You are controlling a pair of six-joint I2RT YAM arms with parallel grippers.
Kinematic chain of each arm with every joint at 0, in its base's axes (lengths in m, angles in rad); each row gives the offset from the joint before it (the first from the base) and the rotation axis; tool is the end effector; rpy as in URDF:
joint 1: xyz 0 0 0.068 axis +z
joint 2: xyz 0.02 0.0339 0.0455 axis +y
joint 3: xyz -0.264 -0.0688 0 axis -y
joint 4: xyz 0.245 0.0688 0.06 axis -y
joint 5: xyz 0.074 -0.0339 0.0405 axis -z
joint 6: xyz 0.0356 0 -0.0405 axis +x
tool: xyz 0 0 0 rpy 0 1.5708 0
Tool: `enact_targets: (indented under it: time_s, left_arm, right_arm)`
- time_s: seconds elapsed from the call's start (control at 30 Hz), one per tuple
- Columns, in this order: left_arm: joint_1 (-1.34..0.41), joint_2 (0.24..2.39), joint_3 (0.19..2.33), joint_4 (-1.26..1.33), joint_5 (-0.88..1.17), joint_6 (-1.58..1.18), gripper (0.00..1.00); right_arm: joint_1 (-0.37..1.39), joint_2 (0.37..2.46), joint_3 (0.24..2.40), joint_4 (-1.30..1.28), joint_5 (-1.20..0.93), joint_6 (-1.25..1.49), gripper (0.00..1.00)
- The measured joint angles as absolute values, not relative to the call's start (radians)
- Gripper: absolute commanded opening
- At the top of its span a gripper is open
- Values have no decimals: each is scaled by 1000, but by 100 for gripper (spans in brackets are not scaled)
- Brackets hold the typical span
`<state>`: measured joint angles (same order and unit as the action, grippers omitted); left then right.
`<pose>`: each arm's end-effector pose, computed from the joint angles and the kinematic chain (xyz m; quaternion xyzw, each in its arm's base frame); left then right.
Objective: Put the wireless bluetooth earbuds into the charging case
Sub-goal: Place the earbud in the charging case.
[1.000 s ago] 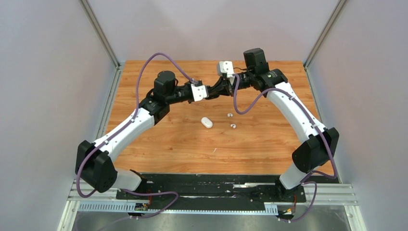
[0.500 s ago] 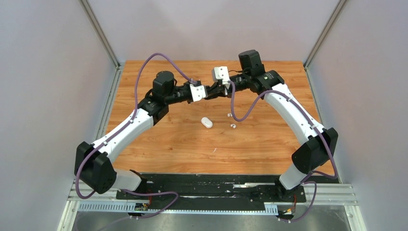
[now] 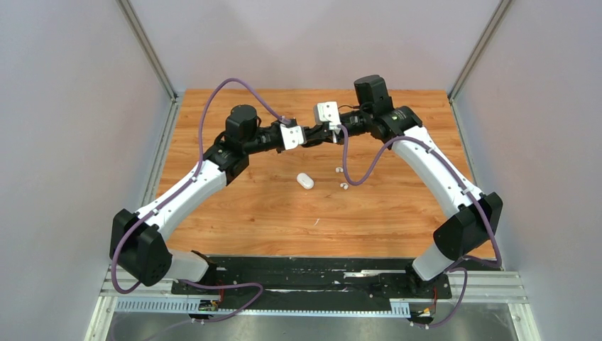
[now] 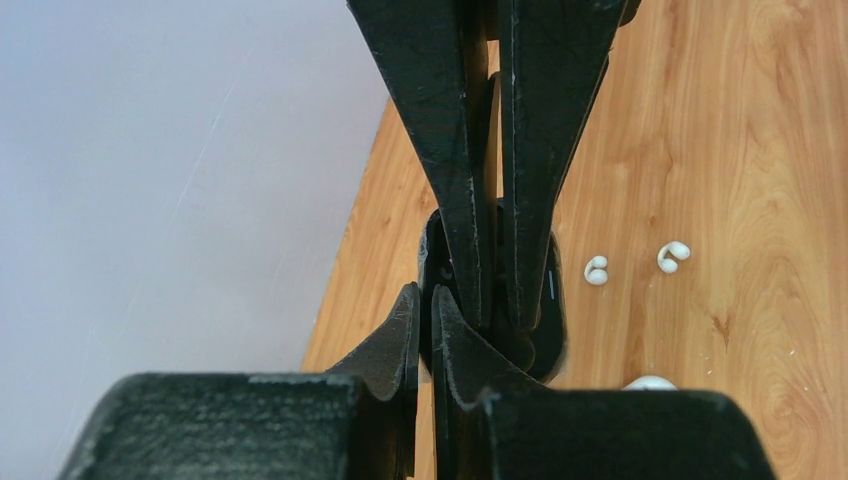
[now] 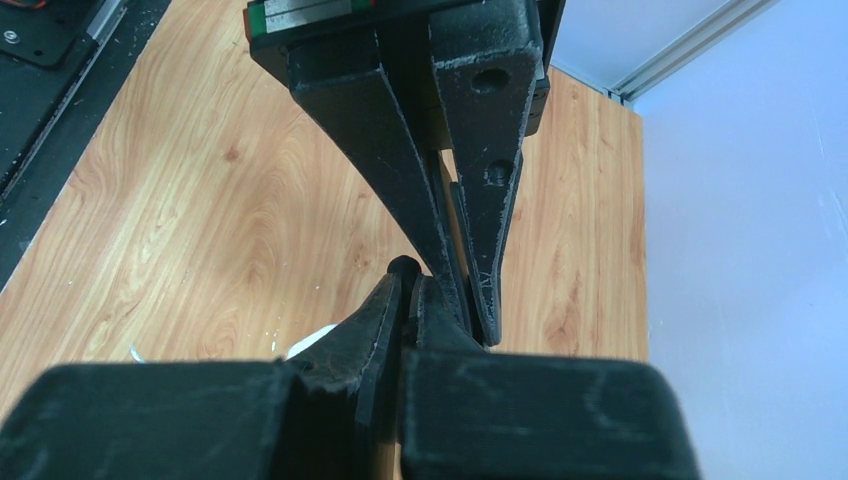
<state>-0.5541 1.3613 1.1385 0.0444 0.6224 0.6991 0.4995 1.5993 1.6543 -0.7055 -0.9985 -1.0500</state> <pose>0.2600 -0.1853 0.3578 0.5874 0.4765 -0.1901 0.6259 0.2868 0.1906 0.3943 -0.7022 0.4134 0.3069 0.4918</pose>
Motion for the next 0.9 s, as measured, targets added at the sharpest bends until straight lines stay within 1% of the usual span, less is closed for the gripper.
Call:
enact_targets:
  time_s: [0.9]
  left_arm:
    - [-556,1361,1139,42,602,633,0]
  right_arm:
    - [511,1571,1567,-623,-939,-1154,0]
